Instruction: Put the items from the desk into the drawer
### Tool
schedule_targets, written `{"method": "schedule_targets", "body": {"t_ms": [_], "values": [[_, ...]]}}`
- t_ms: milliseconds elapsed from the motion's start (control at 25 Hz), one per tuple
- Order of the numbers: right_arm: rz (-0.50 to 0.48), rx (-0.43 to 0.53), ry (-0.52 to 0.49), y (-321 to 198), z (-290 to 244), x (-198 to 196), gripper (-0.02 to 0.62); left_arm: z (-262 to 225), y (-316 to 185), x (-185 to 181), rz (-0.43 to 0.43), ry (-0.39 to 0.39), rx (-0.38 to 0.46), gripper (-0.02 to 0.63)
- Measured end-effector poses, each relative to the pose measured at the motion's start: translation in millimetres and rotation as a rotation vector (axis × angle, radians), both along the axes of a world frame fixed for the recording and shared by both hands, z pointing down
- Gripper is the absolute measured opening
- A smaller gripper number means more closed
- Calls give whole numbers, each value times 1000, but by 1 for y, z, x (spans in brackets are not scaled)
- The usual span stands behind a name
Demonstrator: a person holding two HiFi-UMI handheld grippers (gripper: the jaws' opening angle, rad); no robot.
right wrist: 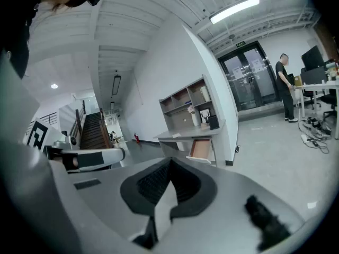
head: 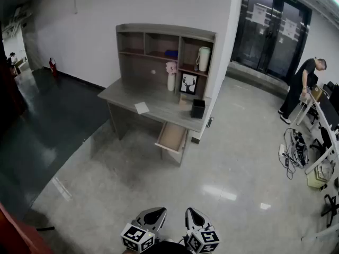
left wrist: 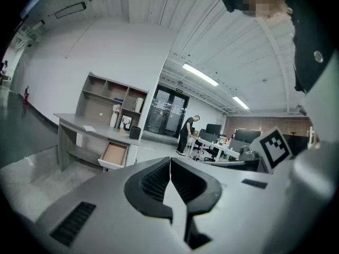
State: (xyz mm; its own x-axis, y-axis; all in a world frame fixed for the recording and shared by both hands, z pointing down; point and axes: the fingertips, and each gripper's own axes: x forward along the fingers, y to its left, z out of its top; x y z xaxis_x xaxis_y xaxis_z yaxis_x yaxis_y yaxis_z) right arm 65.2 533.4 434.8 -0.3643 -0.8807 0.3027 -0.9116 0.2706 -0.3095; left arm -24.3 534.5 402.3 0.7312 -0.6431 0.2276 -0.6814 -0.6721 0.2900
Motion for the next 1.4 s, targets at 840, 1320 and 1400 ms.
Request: {"method": "schedule_targets", "body": {"t_ms": [840, 1320, 1400], "values": [[4, 98, -72, 13, -22, 0, 11, 11, 33, 7, 76, 42, -3, 12], [12, 87, -60, -7, -14, 2, 11, 15, 7, 10, 61, 41, -13, 12], [19, 88, -60, -13, -15, 5, 11, 13, 0, 12, 61, 44, -9, 12]]}}
